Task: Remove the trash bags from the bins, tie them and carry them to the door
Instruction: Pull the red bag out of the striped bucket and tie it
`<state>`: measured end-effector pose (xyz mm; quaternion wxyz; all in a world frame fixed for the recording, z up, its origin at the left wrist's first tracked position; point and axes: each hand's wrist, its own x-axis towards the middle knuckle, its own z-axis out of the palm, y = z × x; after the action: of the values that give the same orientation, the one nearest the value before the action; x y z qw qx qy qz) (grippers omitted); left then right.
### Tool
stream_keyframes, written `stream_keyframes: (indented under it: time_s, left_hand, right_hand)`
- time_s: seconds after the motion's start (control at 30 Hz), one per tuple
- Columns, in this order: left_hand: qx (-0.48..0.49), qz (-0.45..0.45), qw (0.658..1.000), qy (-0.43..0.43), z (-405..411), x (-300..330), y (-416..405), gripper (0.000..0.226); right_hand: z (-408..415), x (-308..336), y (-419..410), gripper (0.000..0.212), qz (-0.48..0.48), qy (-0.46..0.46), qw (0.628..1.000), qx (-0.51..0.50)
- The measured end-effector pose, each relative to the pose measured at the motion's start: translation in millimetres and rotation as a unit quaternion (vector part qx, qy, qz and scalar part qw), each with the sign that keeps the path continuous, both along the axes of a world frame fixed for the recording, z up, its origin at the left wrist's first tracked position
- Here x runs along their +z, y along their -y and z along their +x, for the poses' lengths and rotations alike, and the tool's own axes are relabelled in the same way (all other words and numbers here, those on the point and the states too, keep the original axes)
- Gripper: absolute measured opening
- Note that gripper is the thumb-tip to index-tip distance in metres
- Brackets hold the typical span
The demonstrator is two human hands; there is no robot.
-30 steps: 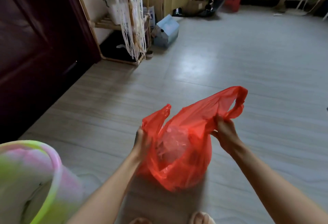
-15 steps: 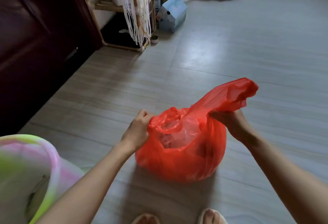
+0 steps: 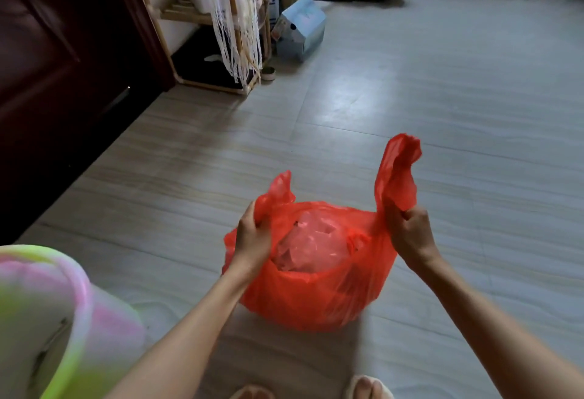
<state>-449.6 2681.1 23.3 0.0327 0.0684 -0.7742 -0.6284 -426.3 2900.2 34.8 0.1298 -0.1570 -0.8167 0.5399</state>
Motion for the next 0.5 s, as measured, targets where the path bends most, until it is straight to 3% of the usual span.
stream_keyframes:
  time_s: [0.13, 0.2, 0.27, 0.33, 0.43, 0.5]
  left_hand:
    - [-0.025, 0.105, 0.980, 0.166, -25, -4, 6, 0.016]
    - [-0.079, 0.187, 0.951, 0.235, -28, -8, 16, 0.062]
    - [-0.139, 0.197, 0.932, 0.272, -26, -15, 28, 0.100]
    - [-0.233, 0.071, 0.933, 0.265, -23, -18, 44, 0.110]
    - [-0.344, -0.204, 0.899, 0.180, -20, -18, 63, 0.112]
    - [-0.368, -0.288, 0.879, 0.092, -19, -21, 68, 0.102]
  right_hand:
    - [-22, -16, 13, 0.049, -0.028, 0.021, 0.998, -0.045]
    - [-31, -32, 17, 0.046, -0.088, 0.068, 0.991, -0.074]
    - [-36, -45, 21, 0.039, -0.178, 0.110, 0.974, -0.088]
    - [-41, -52, 22, 0.026, -0.265, 0.107, 0.956, -0.058]
    - [-45, -47, 22, 0.007, -0.257, 0.097, 0.960, 0.052]
    - [-42, -43, 21, 0.036, -0.214, 0.107, 0.963, 0.123]
